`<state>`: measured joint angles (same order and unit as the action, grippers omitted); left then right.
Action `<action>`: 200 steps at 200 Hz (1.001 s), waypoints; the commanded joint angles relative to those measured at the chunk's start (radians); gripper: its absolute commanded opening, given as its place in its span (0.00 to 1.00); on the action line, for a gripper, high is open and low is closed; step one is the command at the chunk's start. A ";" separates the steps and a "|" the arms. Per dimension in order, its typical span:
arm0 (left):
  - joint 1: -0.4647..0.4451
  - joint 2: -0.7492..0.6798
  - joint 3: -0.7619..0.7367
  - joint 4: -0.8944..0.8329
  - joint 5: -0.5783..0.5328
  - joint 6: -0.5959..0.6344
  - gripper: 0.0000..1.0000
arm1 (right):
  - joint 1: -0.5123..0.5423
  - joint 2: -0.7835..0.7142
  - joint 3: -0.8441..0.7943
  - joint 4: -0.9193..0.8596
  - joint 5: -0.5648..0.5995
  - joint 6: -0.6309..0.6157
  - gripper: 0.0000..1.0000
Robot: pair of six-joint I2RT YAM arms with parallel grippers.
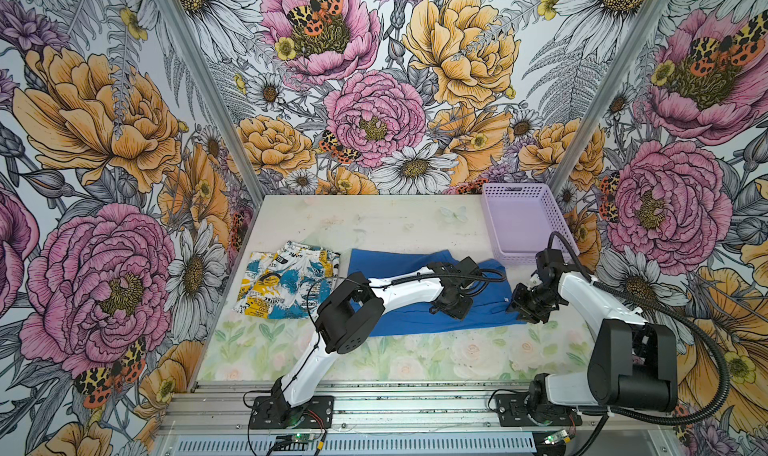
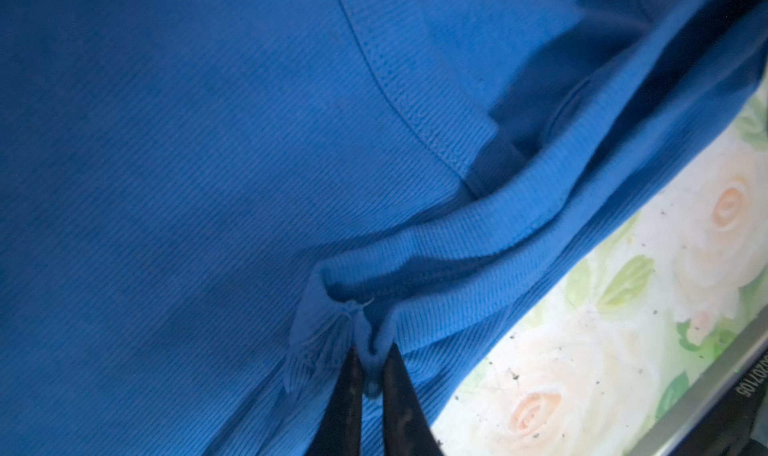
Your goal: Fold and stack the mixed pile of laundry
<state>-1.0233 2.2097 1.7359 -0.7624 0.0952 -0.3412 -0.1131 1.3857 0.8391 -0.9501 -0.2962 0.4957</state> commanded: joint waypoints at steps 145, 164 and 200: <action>0.031 0.031 0.052 0.026 -0.046 -0.015 0.07 | 0.067 0.039 -0.037 0.145 0.021 0.057 0.30; 0.033 0.034 0.048 0.026 -0.046 -0.015 0.07 | 0.035 0.054 -0.031 0.140 0.027 0.053 0.30; 0.038 0.036 0.047 0.026 -0.045 -0.012 0.08 | -0.011 0.088 0.002 0.141 0.061 0.043 0.30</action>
<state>-1.0016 2.2360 1.7691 -0.7578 0.0723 -0.3447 -0.1028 1.4456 0.7937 -0.8249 -0.2771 0.5407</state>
